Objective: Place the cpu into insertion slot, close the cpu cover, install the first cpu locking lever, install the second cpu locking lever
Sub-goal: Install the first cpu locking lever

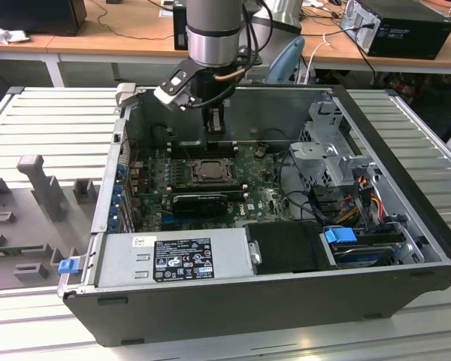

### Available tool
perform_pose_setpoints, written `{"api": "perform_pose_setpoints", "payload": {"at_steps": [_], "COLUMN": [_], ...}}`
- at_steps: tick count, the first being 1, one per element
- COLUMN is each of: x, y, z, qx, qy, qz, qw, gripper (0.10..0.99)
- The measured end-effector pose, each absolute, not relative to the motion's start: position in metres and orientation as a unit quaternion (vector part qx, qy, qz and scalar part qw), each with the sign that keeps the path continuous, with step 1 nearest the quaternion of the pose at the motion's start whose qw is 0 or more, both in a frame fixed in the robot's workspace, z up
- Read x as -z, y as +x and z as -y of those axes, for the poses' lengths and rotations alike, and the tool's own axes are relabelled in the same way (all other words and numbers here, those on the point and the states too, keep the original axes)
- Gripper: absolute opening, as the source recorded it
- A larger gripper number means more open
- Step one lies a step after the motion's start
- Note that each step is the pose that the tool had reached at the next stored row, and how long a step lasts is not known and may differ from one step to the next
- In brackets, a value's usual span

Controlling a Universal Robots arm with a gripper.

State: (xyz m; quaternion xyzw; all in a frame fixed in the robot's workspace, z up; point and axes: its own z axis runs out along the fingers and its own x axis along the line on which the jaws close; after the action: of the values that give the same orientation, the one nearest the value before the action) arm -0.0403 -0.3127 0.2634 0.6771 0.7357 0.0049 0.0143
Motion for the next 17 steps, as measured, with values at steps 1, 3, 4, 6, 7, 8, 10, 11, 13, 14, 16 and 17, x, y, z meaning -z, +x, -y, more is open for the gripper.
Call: {"api": "perform_pose_setpoints", "payload": {"at_steps": [1, 3, 4, 6, 7, 8, 10, 11, 13, 14, 16, 17], "x": [-0.2634, -0.2634, -0.2634, -0.2634, -0.2634, -0.2634, -0.2634, -0.2634, -0.2634, -0.2634, -0.2634, -0.2634], "y": [-0.0403, -0.0403, -0.0403, -0.0403, -0.0403, -0.0403, -0.0403, -0.0403, -0.0403, -0.0403, -0.0403, -0.0403], "z": [0.3127, 0.3127, 0.3127, 0.3127, 0.3127, 0.3127, 0.3127, 0.3127, 0.3127, 0.3127, 0.3127, 0.3127], "qx": [-0.005, -0.005, -0.006, -0.006, -0.006, -0.006, -0.006, -0.006, -0.006, -0.007, -0.007, -0.007], "qy": [0.662, 0.645, 0.637, 0.622, 0.616, 0.61, 0.603, 0.597, 0.588, 0.585, 0.576, 0.573], "qz": [-0.749, -0.764, -0.771, -0.783, -0.787, -0.792, -0.798, -0.802, -0.809, -0.811, -0.817, -0.819], "qw": [0.014, 0.014, 0.014, 0.014, 0.014, 0.014, 0.014, 0.014, 0.014, 0.014, 0.014, 0.014], "gripper": [0.106, 0.106, 0.106, 0.106, 0.106, 0.106, 0.106, 0.106, 0.106, 0.106, 0.106, 0.106]}}
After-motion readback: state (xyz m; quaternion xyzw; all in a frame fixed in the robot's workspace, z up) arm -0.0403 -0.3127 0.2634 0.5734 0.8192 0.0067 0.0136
